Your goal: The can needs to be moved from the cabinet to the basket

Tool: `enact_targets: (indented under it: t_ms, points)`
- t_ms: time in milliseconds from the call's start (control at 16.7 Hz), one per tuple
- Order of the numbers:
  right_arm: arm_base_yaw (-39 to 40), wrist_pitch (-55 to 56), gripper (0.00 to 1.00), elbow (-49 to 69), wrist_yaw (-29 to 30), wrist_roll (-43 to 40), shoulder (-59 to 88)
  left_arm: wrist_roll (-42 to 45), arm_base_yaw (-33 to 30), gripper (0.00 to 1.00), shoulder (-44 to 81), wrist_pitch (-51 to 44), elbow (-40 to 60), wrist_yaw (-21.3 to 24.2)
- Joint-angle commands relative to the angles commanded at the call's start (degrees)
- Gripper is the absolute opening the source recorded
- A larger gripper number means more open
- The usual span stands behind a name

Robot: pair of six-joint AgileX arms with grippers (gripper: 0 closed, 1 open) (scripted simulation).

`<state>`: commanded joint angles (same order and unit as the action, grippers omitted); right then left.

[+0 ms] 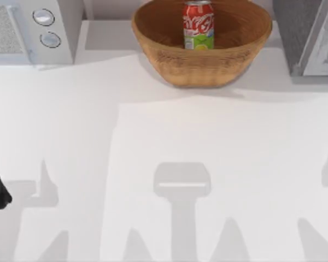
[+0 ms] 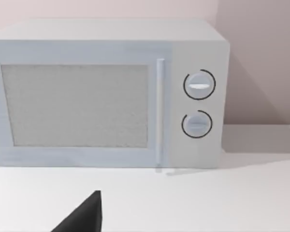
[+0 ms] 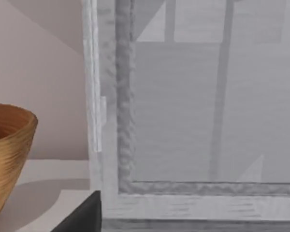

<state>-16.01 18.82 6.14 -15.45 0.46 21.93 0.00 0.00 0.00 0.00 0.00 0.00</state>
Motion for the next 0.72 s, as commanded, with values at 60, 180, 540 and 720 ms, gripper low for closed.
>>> enact_targets:
  t_ms: [60,180,540,720]
  points:
    - [-3.3,3.8,1.0,1.1,-3.2,0.1,5.0,0.0,0.0,1.0,0.0,0.0,0.0,0.0]
    - [-10.1,11.9,1.0,3.5,-10.1,0.3,15.6,0.0,0.0,1.0,0.0,0.0,0.0,0.0]
    - [-29.6,35.1,1.0,10.2,-29.6,0.9,46.9,0.0,0.0,1.0,0.0,0.0,0.0,0.0]
    - [-37.0,43.9,1.0,12.8,-36.9,1.1,58.5,0.0,0.0,1.0,0.0,0.0,0.0,0.0]
